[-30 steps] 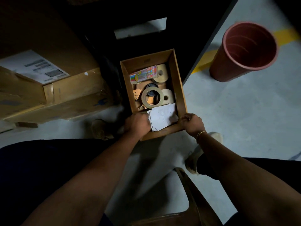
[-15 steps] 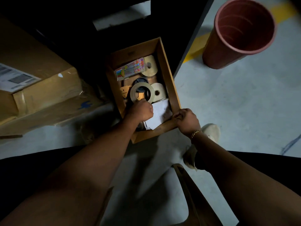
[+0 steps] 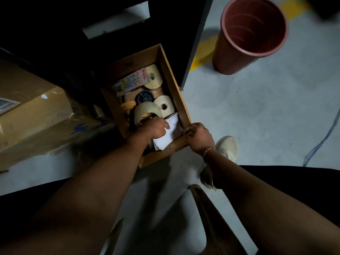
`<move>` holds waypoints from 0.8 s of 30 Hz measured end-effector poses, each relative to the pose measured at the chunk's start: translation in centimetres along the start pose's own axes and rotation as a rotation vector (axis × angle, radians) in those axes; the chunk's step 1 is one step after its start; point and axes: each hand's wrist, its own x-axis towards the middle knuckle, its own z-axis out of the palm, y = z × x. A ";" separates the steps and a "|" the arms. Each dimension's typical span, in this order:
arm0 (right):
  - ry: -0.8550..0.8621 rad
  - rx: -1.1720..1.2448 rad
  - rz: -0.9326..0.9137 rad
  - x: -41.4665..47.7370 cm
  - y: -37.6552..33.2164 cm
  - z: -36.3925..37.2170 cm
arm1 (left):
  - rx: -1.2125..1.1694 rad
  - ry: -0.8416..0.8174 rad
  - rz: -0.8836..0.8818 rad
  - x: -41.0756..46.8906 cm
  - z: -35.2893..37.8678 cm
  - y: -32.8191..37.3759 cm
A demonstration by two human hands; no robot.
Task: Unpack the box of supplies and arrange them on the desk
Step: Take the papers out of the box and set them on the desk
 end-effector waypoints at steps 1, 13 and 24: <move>-0.023 -0.008 -0.010 0.0 -0.1 -0.1 | -0.033 0.030 -0.017 -0.5 -0.1 -0.1; 0.034 0.266 -0.057 -5.2 -7.7 -6.4 | -0.557 0.456 0.076 -14.6 -8.2 -1.1; -0.153 0.743 -0.252 -15.2 -15.4 -8.6 | -0.727 0.912 0.274 -33.8 -13.1 0.8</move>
